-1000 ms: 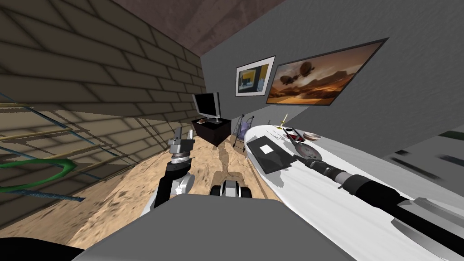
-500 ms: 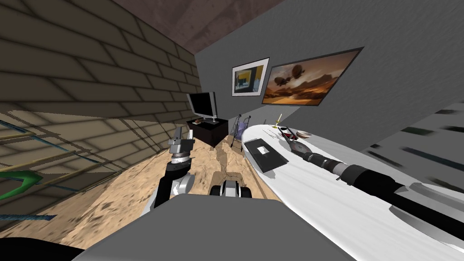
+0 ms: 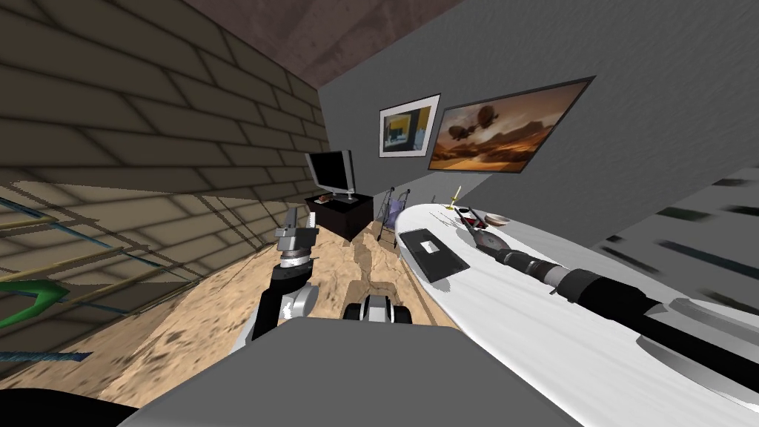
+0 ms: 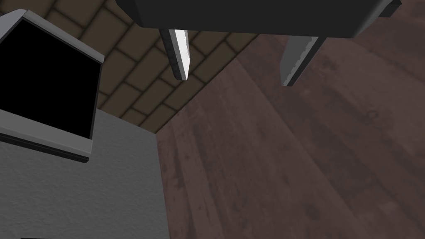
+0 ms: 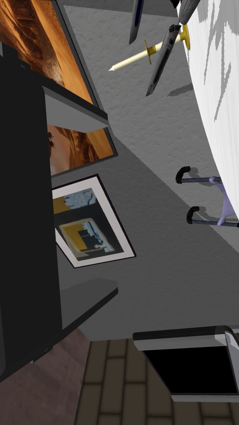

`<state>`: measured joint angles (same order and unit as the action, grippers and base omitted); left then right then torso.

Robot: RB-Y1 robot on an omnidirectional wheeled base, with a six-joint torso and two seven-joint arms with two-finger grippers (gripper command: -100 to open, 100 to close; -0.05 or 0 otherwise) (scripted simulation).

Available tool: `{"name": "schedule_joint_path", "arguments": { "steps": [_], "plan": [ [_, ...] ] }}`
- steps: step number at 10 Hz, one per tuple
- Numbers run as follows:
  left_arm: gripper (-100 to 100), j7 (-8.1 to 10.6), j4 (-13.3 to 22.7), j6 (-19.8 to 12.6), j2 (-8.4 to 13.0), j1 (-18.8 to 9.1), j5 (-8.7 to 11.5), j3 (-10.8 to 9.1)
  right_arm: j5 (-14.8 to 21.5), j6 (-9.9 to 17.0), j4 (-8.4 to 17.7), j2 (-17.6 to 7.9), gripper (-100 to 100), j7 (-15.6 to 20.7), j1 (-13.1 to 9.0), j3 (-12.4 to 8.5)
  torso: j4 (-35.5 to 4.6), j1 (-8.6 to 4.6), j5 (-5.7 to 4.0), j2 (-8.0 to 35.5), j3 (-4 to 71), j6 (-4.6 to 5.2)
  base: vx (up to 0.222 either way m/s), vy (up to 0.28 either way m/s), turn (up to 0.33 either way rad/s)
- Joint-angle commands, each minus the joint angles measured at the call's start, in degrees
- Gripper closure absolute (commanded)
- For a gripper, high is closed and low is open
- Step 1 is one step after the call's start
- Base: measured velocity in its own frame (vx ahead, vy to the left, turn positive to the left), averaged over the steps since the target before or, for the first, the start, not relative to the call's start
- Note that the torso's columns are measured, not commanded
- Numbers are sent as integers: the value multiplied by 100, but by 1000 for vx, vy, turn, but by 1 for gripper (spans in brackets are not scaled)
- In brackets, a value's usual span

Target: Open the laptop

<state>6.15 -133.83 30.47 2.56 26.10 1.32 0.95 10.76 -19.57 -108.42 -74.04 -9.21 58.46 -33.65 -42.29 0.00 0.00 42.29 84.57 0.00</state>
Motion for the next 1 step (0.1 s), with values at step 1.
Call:
{"name": "schedule_joint_path", "arguments": {
  "steps": [1],
  "plan": [
    [0,0,0,0,0,0,0,0,0,0,0,0,0,0,0,0,0,0,0,-1,0,0,0,0,0]
  ]
}}
